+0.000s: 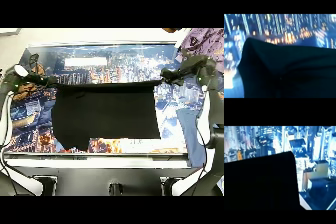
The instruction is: Fold the clothes and pants, and hang the long-sleeved shirts on hangers.
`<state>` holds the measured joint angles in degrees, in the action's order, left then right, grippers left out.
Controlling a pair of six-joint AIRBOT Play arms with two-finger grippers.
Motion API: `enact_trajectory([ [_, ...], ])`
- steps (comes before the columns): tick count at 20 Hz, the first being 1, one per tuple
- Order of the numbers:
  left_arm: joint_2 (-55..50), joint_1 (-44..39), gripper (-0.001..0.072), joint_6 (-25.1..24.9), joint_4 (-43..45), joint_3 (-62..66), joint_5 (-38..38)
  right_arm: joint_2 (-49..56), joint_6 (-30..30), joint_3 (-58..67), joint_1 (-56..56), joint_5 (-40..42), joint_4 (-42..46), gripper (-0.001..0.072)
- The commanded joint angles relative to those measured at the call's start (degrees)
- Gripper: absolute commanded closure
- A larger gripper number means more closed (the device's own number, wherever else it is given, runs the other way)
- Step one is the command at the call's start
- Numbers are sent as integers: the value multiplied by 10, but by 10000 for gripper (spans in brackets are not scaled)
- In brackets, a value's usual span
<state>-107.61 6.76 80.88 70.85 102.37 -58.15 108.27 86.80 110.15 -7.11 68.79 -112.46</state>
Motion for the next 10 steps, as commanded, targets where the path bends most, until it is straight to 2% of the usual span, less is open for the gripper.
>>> enact_trajectory([
  [1, -40, -8, 687, -6, -2, 9, 36, 40, 11, 0, 0, -7, 5, 684],
  [5, -35, -8, 687, -21, 6, 9, -70, 38, 8, 0, 0, 85, 20, 684],
  [10, -24, -8, 688, 8, 56, 9, -188, 38, 3, -1, 1, 173, 35, 684],
])
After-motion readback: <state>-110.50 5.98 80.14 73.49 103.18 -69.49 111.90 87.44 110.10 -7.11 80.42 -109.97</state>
